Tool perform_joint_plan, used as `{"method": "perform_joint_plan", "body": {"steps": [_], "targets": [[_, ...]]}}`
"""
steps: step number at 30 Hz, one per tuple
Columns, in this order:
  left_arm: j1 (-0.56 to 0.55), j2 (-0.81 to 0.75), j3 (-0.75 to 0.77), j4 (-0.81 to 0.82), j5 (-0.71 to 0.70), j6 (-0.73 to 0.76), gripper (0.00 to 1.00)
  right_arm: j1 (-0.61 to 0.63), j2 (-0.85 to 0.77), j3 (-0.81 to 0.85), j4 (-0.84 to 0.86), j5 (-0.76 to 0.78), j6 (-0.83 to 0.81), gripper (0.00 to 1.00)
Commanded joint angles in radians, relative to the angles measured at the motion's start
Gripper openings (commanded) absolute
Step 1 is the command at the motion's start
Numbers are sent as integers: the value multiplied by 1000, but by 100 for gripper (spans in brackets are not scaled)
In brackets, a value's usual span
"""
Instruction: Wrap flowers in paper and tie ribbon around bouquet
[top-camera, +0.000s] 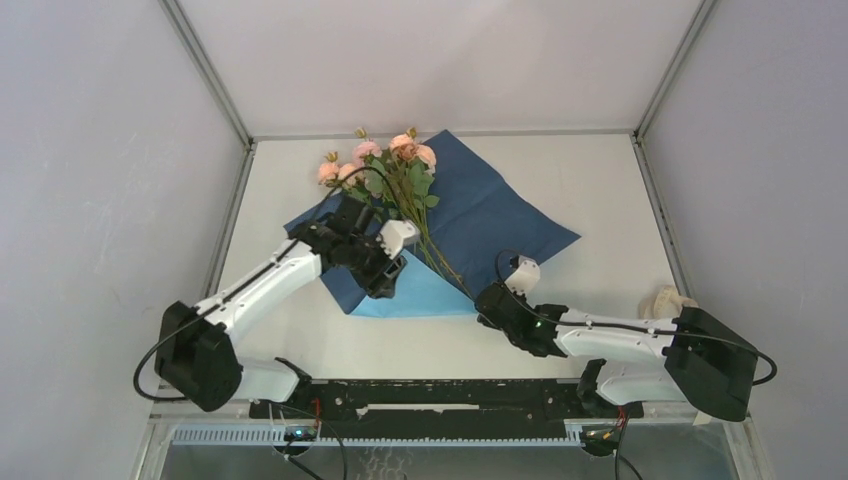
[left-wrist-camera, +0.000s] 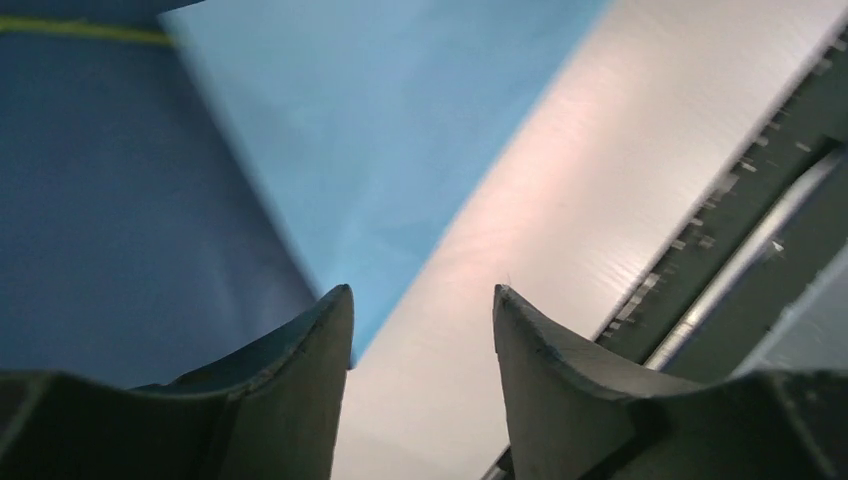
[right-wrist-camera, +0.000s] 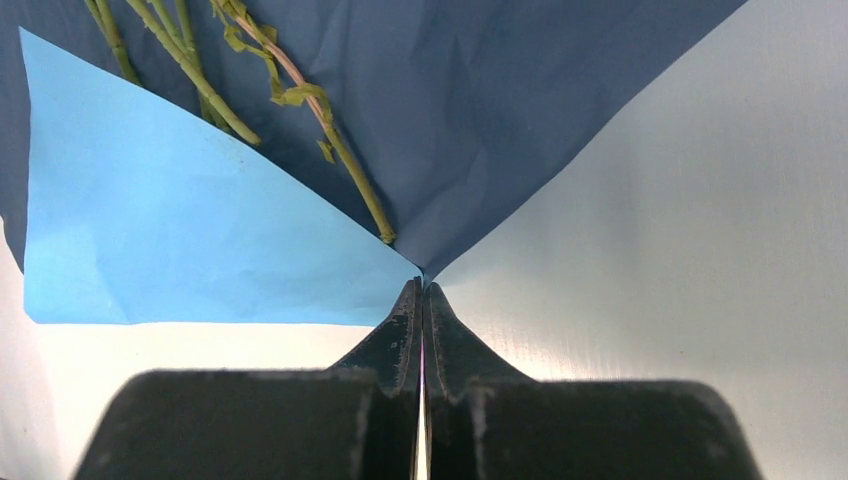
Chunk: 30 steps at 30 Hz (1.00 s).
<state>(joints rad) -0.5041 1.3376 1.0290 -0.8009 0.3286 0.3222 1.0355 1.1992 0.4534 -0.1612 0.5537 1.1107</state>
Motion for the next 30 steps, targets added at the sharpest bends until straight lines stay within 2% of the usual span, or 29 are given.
{"method": "perform_joint_plan", "body": {"steps": [1, 3, 6, 9, 19, 20, 22, 23, 25, 27, 28, 30], "targets": [[-79, 141, 33, 9, 148, -39, 56, 20, 20, 74, -11, 54, -60, 0], [-81, 239, 70, 64, 157, -83, 52, 32, 35, 94, -30, 67, -74, 0], [-81, 355, 103, 159, 93, -145, 50, 54, 49, 127, -52, 94, -112, 0], [-80, 438, 127, 184, 61, -172, 48, 71, 66, 176, -94, 119, -186, 0], [-48, 506, 89, 196, 66, -203, 47, 139, 88, 237, -41, 139, -479, 1], [-41, 508, 86, 196, 67, -206, 46, 140, 87, 237, -38, 128, -474, 9], [-27, 512, 83, 196, 68, -211, 46, 128, 77, 233, -77, 109, -378, 34], [-20, 515, 83, 198, 68, -216, 46, 121, 66, 222, -93, 88, -313, 43], [-13, 517, 83, 198, 73, -217, 45, 121, 31, 153, -47, 51, -187, 52], [-12, 518, 83, 198, 80, -217, 45, 124, 2, 41, 122, -1, -103, 58], [-13, 520, 83, 198, 85, -218, 45, 121, 1, -20, 245, -11, -59, 66], [-13, 517, 83, 198, 90, -217, 45, 108, 26, -46, 291, -14, 4, 72]]}}
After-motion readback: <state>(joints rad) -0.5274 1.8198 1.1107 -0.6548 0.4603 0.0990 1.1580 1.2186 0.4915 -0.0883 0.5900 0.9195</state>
